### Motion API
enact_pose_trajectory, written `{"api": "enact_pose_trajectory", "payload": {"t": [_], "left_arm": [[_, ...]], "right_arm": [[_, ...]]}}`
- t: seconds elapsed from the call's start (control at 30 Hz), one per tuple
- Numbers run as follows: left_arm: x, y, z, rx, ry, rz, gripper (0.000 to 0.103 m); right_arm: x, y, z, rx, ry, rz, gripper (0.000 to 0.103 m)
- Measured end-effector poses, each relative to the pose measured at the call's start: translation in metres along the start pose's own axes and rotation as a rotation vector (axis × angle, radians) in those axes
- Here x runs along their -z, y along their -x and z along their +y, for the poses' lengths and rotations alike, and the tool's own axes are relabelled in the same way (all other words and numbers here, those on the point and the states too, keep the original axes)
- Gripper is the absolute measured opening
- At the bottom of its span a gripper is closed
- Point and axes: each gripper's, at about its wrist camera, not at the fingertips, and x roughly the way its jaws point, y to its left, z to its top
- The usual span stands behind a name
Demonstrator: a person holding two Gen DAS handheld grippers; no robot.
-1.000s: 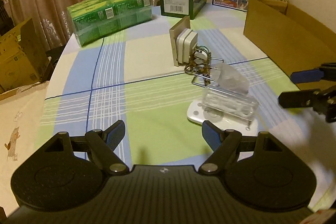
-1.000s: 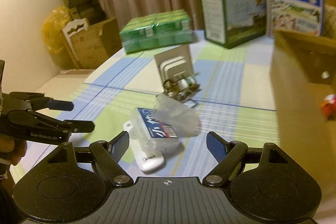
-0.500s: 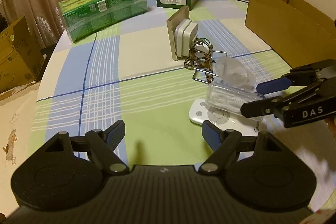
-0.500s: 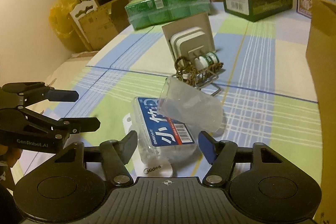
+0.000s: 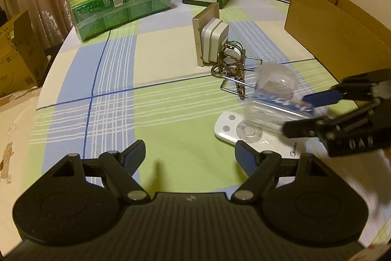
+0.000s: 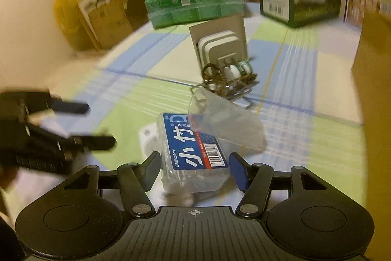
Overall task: Organize rigid objects
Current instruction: 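Grasp the blue floss box with the right tool while the left tool approaches the white remote, then grasp the white Midea remote with the left tool while the right tool lifts the floss box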
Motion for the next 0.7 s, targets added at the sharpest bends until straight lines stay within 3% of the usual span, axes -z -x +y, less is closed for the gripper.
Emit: {"api": "enact_pose_trajectory", "payload": {"t": [0.1,0.2,0.43,0.7], "left_arm": [[0.002,0.000,0.003,0.000,0.013,0.002,0.077],[0.002,0.001,0.004,0.004,0.026,0.002,0.077],[0.004,0.001,0.005,0.060,0.094,0.002,0.077],[0.006,-0.008,-0.021,0.118,0.073,0.002,0.077]], "right_arm": [[0.012,0.002,0.008,0.125,0.128,0.029,0.058],[0.022,-0.004,0.010,0.179,0.178,0.070,0.058],[0.034,0.010,0.026,0.034,0.107,0.070,0.056],[0.053,0.028,0.024,0.136,0.025,0.070,0.056]]}}
